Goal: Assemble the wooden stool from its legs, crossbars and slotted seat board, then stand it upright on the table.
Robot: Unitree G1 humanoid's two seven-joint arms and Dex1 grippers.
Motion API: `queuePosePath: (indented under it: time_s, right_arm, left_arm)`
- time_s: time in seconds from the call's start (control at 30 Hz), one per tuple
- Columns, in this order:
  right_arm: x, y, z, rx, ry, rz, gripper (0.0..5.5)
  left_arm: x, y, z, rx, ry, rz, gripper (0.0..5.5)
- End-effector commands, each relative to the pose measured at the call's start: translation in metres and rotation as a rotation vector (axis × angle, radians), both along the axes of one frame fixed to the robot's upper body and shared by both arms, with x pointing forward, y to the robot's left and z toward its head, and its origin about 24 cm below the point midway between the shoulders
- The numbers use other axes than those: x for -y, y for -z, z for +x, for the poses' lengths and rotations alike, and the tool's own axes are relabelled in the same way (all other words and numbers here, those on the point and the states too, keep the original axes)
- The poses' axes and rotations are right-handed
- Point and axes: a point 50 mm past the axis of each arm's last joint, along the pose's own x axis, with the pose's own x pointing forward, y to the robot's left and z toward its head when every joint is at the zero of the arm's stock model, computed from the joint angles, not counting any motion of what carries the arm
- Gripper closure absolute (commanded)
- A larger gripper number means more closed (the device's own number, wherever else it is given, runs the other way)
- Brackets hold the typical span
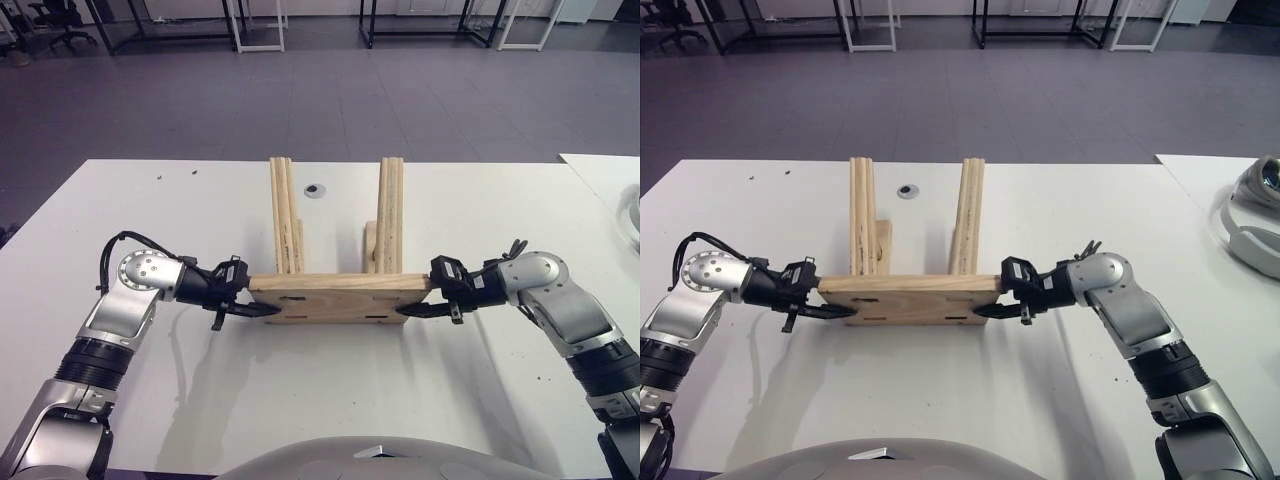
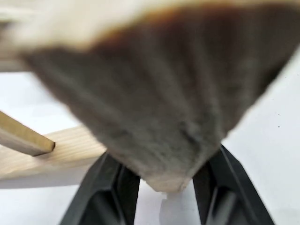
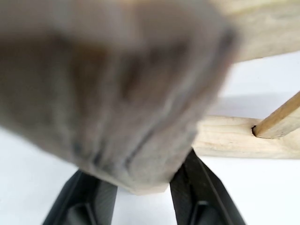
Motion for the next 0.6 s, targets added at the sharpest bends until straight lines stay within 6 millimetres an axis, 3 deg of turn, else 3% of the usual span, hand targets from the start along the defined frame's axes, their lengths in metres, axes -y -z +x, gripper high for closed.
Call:
queuePosePath:
  time_s: [0.03, 0.13, 0.2, 0.33, 0.4, 0.47, 0.53, 0.6]
  right_arm:
    - [-0.015, -0.069, 0.008, -0.025, -0.066, 0.285, 4.06]
    - [-0.012, -0.145, 0.008, -0.218, -0.169, 0.429, 4.06]
    - [-0.012, -0.183, 0.007, -0.312, -0.219, 0.459, 4.06]
    - [-0.018, -0.244, 0.004, -0.596, -0.338, 0.466, 4.09]
    - [-0.024, -0.249, 0.011, -0.738, -0.363, 0.485, 4.17]
    - [-0.023, -0.240, 0.018, -0.893, -0.355, 0.518, 4.17]
    - [-0.008, -0.208, 0.014, -1.066, -0.290, 0.521, 4.17]
    - [0.011, -0.183, 0.000, -1.247, -0.252, 0.561, 4.17]
  left_arm:
    - [0.016, -0.059, -0.004, -0.104, 0.050, -0.268, 4.18]
    - [0.011, -0.134, -0.005, -0.317, 0.087, -0.361, 4.17]
    - [0.010, -0.174, -0.008, -0.482, 0.129, -0.413, 4.18]
    - [0.011, -0.209, -0.028, -0.816, 0.254, -0.411, 4.18]
    - [0.014, -0.218, -0.029, -0.944, 0.289, -0.434, 4.18]
    - [0.012, -0.224, -0.020, -1.063, 0.279, -0.446, 4.18]
    - [0.009, -0.223, -0.013, -1.161, 0.250, -0.461, 4.18]
    - [0.001, -0.208, -0.016, -1.279, 0.197, -0.442, 4.18]
